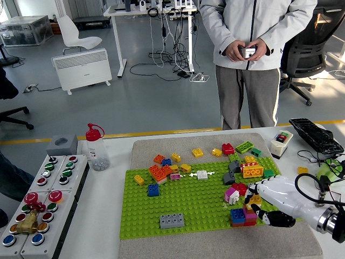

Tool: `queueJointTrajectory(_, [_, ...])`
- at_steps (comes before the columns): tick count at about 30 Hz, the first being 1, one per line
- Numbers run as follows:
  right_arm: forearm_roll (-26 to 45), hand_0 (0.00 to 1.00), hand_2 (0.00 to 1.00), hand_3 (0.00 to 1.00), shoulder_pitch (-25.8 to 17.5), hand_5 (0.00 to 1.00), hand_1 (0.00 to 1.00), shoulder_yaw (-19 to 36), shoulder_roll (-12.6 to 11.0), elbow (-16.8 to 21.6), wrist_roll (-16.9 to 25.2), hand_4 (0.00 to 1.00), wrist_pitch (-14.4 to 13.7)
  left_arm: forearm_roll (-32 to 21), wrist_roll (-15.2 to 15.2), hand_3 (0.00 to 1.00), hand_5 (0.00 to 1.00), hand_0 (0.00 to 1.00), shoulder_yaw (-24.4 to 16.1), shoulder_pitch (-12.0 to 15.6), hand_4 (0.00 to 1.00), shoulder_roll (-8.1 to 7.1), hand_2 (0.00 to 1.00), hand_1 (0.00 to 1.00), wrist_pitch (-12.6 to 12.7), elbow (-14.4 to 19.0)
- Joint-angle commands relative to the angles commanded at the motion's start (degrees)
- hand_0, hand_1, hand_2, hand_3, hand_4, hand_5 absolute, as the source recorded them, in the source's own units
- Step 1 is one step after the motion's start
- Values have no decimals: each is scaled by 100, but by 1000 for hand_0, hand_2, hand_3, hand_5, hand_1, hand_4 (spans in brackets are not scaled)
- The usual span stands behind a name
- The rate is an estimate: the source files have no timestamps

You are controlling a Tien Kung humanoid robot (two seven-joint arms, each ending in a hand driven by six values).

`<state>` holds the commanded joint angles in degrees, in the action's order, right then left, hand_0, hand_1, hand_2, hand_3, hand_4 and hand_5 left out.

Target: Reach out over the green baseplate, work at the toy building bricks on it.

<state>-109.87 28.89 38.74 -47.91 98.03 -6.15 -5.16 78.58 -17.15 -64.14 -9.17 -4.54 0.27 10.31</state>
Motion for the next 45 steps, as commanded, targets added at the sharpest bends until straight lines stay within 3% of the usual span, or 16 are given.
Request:
queueJointTrajectory(5, [148, 560, 617, 587, -128, 193, 628, 316, -11, 111, 93, 417, -153, 5, -3, 612, 998, 681, 2, 10, 354, 0, 674, 696, -3, 0])
queueJointTrajectory(11, [631, 552, 618, 592, -343, 191, 625, 705, 93, 52, 285, 419, -674, 8, -6, 613, 998, 681, 5, 24, 354, 1, 674, 696, -3, 0])
queueJointTrajectory(12, [796, 593, 651, 638, -407, 192, 646, 818, 142, 19, 340, 420, -820, 8, -5, 612, 998, 681, 4, 29, 353, 1, 674, 696, -3, 0])
queueJointTrajectory(17, [1679, 593, 651, 638, -733, 192, 646, 1349, 449, -114, 599, 420, -1376, 28, -7, 612, 998, 681, -7, 49, 353, 4, 674, 696, -2, 0])
queueJointTrajectory(18, [1886, 712, 779, 741, -804, 200, 734, 1476, 519, -130, 654, 429, -1447, 33, -7, 612, 998, 681, -11, 53, 353, 4, 674, 696, -1, 0])
queueJointTrajectory(20, [2317, 712, 779, 741, -973, 200, 734, 1732, 691, -138, 800, 429, -1494, 40, -7, 612, 998, 681, -17, 63, 353, 6, 674, 696, 1, 0])
queueJointTrajectory(23, [2993, 712, 779, 741, -1272, 200, 734, 2199, 1015, -120, 1020, 429, -1400, 58, -7, 612, 998, 681, -30, 74, 353, 6, 674, 696, 2, 0])
queueJointTrajectory(24, [3199, 791, 822, 809, -1358, 368, 783, 2350, 1113, -124, 1076, 527, -1335, 66, -8, 611, 998, 681, -35, 77, 353, 6, 674, 697, 2, 0])
queueJointTrajectory(29, [4246, 791, 822, 809, -1790, 368, 783, 3181, 1662, -308, 1316, 527, -950, 94, -10, 611, 998, 681, -47, 84, 353, 10, 674, 697, -1, 0])
queueJointTrajectory(30, [4486, 833, 813, 823, -1869, 517, 805, 3379, 1780, -373, 1369, 586, -877, 94, -8, 611, 998, 681, -47, 83, 353, 10, 675, 696, -1, 0])
queueJointTrajectory(32, [4933, 833, 813, 823, -1997, 517, 805, 3718, 1948, -469, 1458, 586, -778, 90, -6, 611, 998, 681, -42, 80, 353, 9, 675, 696, -2, 0])
queueJointTrajectory(39, [6448, 837, 812, 818, -2324, 580, 803, 4655, 2267, -615, 1557, 613, -499, 107, -2, 611, 998, 681, -50, 61, 353, 9, 674, 696, 0, 0])
queueJointTrajectory(45, [7704, 799, 771, 779, -2446, 580, 763, 5003, 2420, -721, 1494, 621, -425, 122, 0, 612, 998, 680, -61, 44, 353, 3, 674, 696, 2, 0])
